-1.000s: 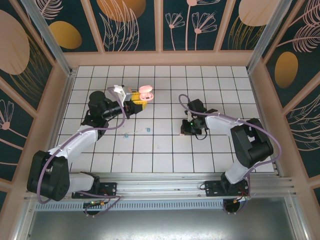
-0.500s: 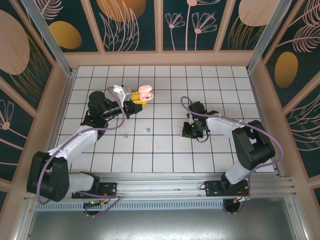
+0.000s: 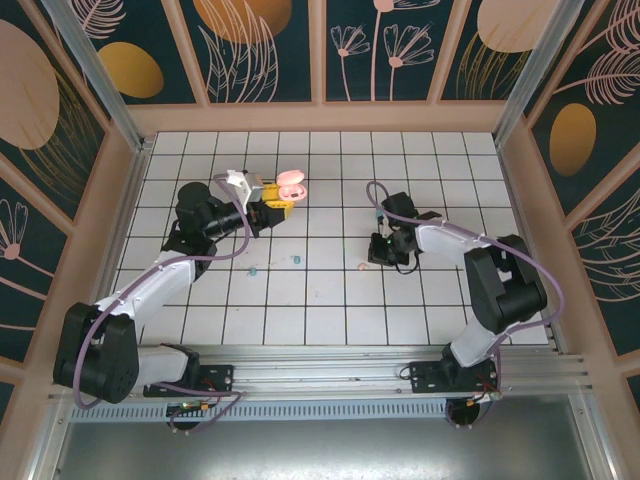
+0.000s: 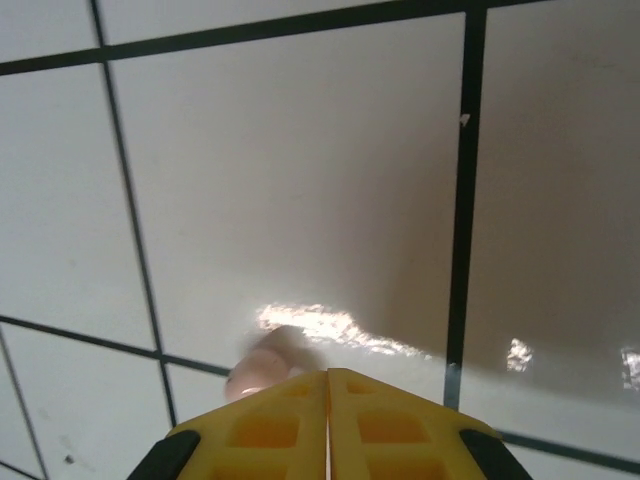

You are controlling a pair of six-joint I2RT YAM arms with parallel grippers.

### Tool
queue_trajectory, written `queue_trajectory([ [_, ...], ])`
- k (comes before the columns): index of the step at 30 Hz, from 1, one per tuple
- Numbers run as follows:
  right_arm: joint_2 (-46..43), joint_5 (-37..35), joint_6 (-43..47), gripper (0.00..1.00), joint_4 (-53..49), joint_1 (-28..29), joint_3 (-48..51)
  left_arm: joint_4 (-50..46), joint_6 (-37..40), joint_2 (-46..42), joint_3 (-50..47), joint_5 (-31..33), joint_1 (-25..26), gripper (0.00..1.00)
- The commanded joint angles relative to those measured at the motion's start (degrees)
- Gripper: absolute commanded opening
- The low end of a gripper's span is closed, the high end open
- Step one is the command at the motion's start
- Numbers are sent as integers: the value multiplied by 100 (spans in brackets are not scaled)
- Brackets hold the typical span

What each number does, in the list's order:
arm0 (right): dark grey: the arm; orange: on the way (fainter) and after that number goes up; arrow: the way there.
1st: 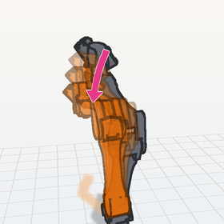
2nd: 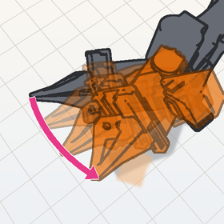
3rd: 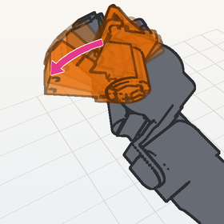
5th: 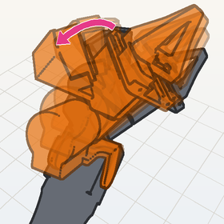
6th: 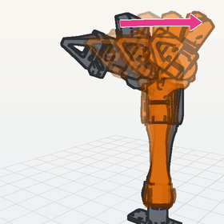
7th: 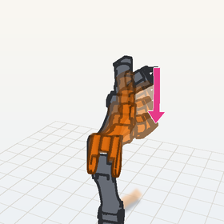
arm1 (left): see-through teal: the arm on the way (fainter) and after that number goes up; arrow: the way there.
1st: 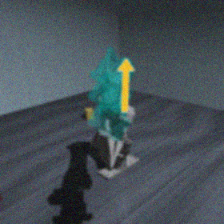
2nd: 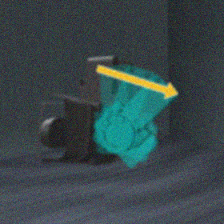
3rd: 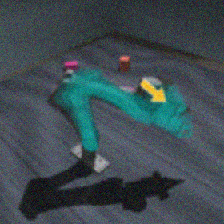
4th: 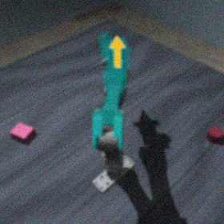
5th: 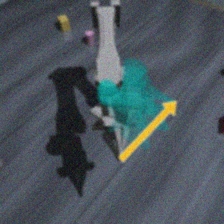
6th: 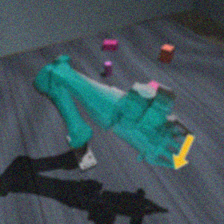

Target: Insert the wireless bluetooth earbuds into the charging case

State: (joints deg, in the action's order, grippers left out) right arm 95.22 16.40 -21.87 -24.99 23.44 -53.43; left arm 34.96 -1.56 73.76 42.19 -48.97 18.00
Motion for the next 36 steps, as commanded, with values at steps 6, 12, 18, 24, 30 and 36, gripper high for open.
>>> queue_trajectory([
  [6, 426, 202, 282, 8, 240, -39, -110, 297, -13, -74, -26, -19, -7, 15],
  [12, 240, 438, 15, 8, 422, 114, 229, 283, -2, -64, -19, -7, -2, 15],
  [18, 91, 358, -226, 8, 308, 435, 382, 279, -2, -85, -31, -9, -5, 15],
  [24, -174, 337, -521, 7, 211, 565, 572, 282, -8, -124, -62, 2, -2, 15],
  [30, -328, 388, -695, 7, 247, 746, 589, 341, -33, -123, -76, 1, -7, 15],
  [36, -589, 534, -692, 7, 451, 833, 453, 345, -36, -136, -81, -3, -7, 15],
])
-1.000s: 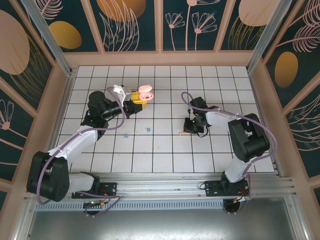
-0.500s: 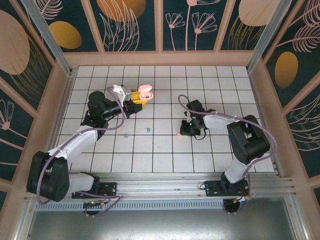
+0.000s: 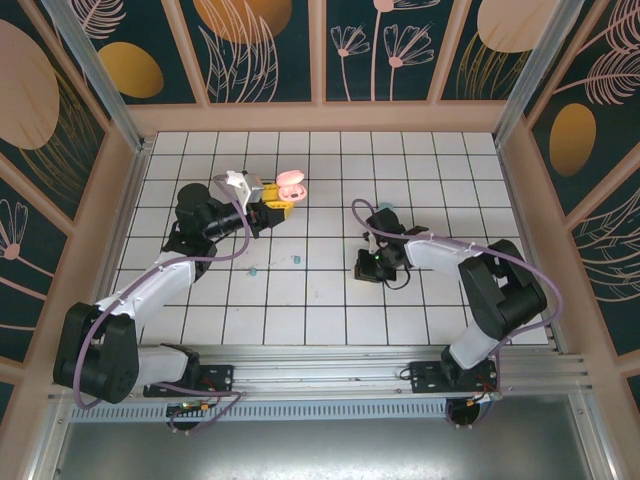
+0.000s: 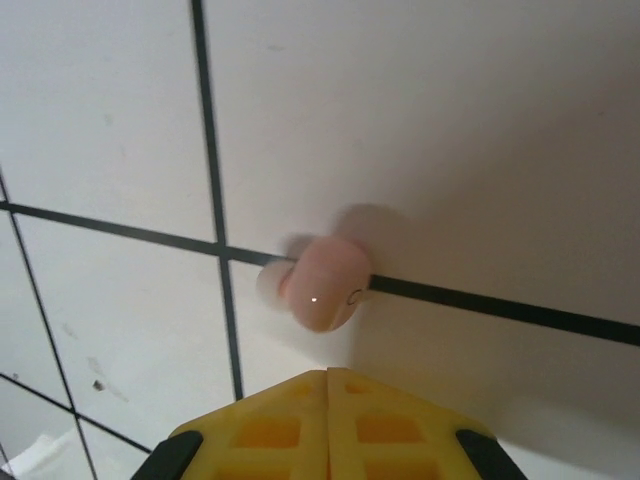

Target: Insert the wireless bluetooth earbuds into the charging case

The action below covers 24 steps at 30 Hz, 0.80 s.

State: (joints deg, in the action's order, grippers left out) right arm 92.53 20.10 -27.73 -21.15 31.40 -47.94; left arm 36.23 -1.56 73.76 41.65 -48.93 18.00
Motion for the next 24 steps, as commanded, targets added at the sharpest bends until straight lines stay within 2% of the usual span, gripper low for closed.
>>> queue_trajectory([
  [1, -378, 161, -116, 8, 47, 28, -114, 214, -28, -132, -25, -13, -5, 15],
  [8, -867, -204, -795, 9, -140, -435, -141, 224, -20, -139, -24, -4, -6, 15],
  [14, -1131, -109, -1914, 22, 684, -331, 308, 236, -20, -134, -16, 4, -6, 14],
  [24, -925, -226, -2487, 23, 1170, -134, 664, 243, -20, -160, -47, 2, 2, 15],
])
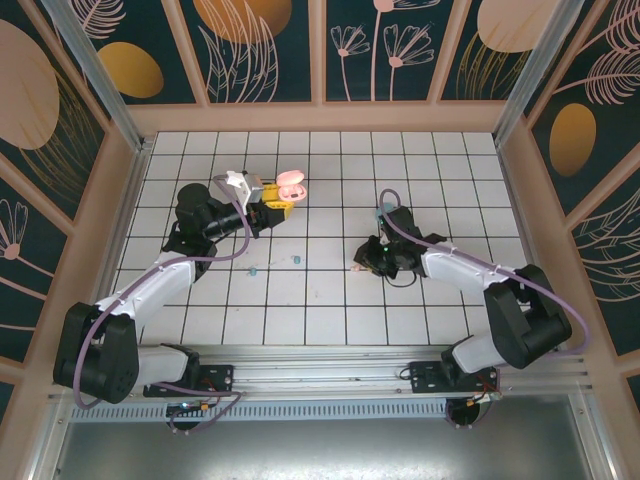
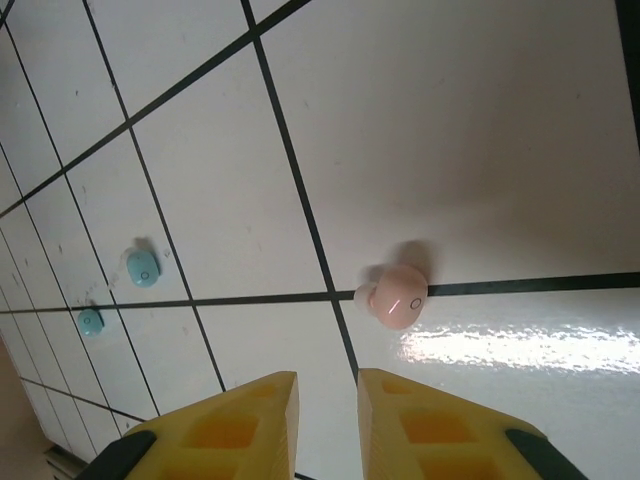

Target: Insert the wireless bluetooth earbuds into the charging case

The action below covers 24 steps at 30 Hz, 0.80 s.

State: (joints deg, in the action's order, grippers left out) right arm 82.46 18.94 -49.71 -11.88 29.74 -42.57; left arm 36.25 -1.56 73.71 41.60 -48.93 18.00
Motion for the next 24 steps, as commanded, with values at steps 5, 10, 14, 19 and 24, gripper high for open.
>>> queue_trajectory([
  [5, 237, -84, -270, 18, 344, 32, 159, 233, -25, -173, -66, 6, -6, 15],
  [10, 374, -91, -267, 18, 331, 32, 136, 216, -2, -216, -85, 23, -4, 14],
  [14, 372, -186, -268, 21, 246, 32, 131, 216, 1, -208, -94, 32, -6, 14],
  [19, 509, -176, -172, 24, 107, 32, 55, 215, 7, -212, -81, 32, -2, 14],
  [24, 687, -127, -148, 24, 140, 45, -18, 215, 12, -217, -91, 31, -4, 14],
])
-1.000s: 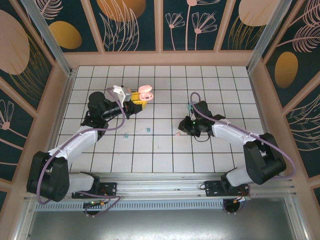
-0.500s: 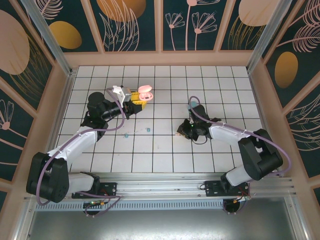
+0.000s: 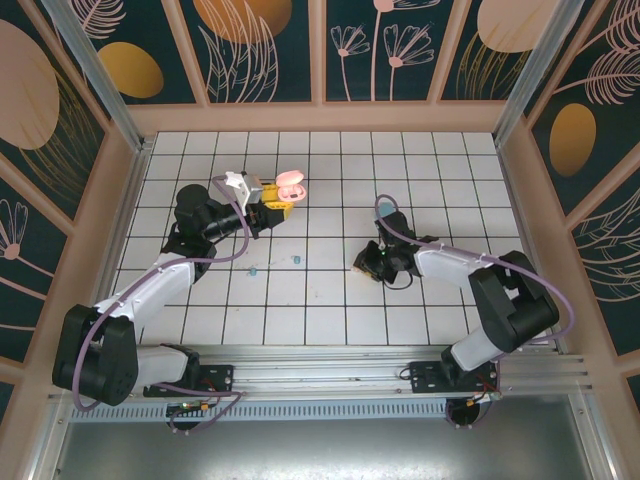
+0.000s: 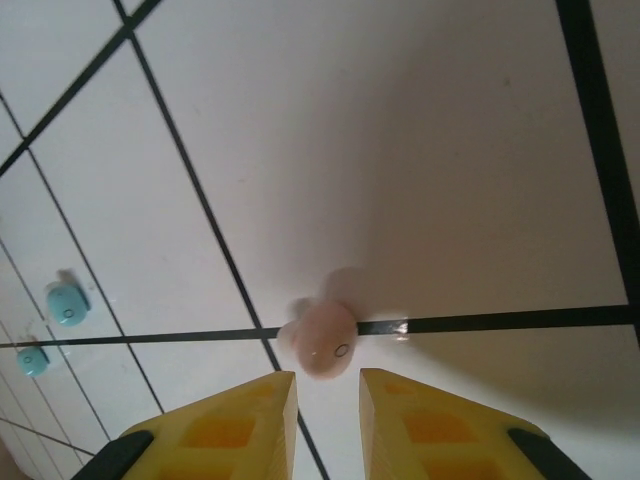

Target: Insert the wireless bluetooth earbuds into the charging case

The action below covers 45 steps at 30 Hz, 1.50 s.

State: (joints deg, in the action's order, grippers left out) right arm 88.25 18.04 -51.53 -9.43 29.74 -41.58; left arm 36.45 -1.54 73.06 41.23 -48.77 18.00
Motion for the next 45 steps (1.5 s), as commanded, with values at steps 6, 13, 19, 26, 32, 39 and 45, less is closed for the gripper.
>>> queue_trajectory([
  [6, 321, -3, 81, 24, -16, 50, -208, 153, 56, -164, -48, 35, -5, 14],
  [13, 440, 35, 108, 23, 24, 56, -286, 117, 76, -160, -42, 35, 1, 14],
  [19, 276, -227, 136, 21, -311, 129, -497, 91, 102, -169, -40, 39, -6, 14],
  [26, 174, -398, 68, 21, -571, 316, -632, 112, 101, -151, -36, 37, -1, 14],
  [32, 337, -337, -4, 21, -461, 318, -610, 101, 117, -177, -45, 38, -4, 14],
  [39, 462, -372, 11, 22, -426, 274, -658, 91, 130, -190, -45, 48, -4, 14],
  [45, 534, -372, -6, 25, -285, 245, -658, 82, 149, -178, -37, 59, -6, 14],
])
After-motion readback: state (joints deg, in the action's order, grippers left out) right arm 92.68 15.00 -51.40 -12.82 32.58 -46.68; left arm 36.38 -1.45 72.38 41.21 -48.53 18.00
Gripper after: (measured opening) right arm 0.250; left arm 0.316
